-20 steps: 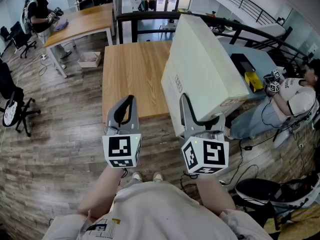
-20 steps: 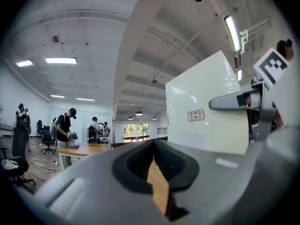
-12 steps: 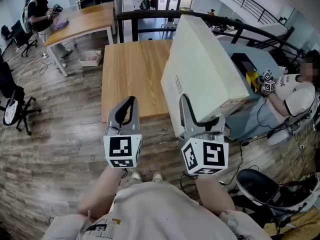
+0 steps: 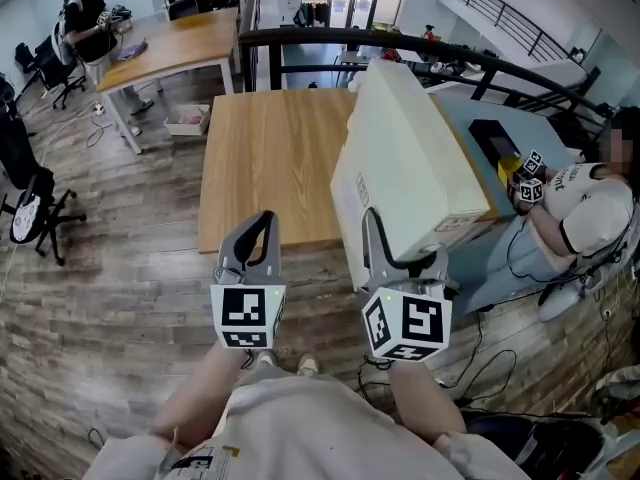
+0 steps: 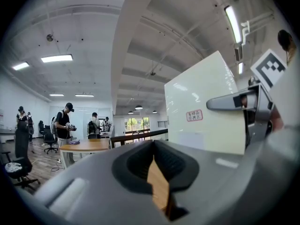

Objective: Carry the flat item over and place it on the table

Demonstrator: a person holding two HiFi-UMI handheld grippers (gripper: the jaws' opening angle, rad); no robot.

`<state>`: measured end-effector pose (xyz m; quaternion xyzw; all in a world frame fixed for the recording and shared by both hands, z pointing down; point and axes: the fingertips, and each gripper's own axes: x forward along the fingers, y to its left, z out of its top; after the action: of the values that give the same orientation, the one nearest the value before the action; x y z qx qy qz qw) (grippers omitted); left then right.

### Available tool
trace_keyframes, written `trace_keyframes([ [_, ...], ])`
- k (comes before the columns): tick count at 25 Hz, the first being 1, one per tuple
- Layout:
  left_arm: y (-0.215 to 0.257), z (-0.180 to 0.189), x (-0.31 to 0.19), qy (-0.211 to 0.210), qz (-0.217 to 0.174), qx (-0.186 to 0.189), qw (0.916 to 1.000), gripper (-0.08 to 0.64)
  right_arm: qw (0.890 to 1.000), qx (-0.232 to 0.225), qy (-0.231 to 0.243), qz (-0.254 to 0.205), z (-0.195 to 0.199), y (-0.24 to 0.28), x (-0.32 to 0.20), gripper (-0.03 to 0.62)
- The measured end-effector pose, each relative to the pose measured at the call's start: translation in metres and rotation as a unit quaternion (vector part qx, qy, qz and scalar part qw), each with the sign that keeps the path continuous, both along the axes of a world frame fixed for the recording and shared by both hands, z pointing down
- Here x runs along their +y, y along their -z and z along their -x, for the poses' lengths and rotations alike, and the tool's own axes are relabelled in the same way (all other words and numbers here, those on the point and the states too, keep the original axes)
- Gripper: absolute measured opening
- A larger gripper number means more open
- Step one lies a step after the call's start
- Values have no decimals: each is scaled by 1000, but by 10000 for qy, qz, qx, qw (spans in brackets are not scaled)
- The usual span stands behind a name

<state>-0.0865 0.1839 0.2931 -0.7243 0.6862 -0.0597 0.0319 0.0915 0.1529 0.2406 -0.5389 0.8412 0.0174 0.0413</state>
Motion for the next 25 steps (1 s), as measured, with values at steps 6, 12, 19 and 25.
trace_keyframes([
  [6, -12, -14, -15, -51, 76, -19, 10000, 2, 9999, 99, -56, 37, -14, -19, -22, 296],
  [12, -22, -13, -38, -87, 121, 54, 9999, 3, 9996, 85, -228, 151, -19, -31, -47, 296],
  [19, -34, -9, -109, -426, 157, 157, 9988, 2, 9980, 318, -528, 120, -12, -40, -104, 296],
  [25, -44, 7, -187, -721, 272, 238, 9967, 3, 9949, 328, -900, 315, -2, -52, -174, 296],
])
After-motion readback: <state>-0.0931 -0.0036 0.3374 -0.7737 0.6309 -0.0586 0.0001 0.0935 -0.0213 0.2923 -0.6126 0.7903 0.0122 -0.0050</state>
